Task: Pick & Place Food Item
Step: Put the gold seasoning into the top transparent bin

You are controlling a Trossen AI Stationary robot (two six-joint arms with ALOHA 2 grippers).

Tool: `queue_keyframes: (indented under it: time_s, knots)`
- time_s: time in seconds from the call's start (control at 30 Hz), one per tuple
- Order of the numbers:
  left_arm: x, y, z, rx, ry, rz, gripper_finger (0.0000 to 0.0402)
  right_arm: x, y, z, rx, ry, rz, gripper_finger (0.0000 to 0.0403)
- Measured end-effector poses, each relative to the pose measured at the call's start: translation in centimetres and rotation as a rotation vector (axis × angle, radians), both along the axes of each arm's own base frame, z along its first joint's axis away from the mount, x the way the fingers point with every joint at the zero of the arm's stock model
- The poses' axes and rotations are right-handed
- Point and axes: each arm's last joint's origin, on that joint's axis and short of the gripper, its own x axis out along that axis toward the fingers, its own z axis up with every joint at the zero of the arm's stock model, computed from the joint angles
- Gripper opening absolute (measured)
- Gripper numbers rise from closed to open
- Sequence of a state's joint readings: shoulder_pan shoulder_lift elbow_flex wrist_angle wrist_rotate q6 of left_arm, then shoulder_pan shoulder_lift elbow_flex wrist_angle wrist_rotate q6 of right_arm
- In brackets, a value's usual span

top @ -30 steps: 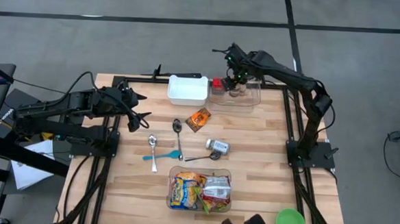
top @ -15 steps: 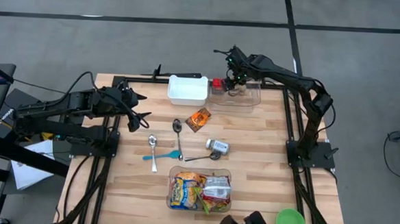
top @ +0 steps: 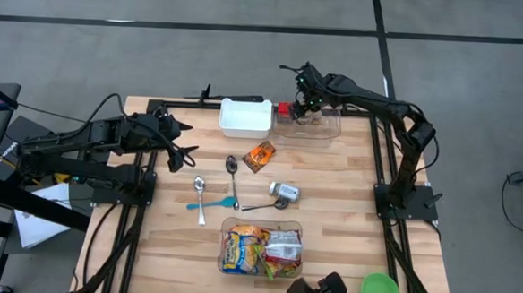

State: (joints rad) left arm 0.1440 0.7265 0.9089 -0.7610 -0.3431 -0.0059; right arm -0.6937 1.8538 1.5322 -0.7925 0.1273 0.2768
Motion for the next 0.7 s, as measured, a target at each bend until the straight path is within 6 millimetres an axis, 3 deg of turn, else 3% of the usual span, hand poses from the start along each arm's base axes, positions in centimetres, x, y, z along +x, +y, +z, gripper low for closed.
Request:
queue_keyframes:
  time_s: [0.7]
  knots:
    - [0.06, 0.01, 0.09, -0.008, -0.017, 0.007, 0.03, -0.43, -0.78, -0.19, -0.016, 0.016, 0.015, 0.0283]
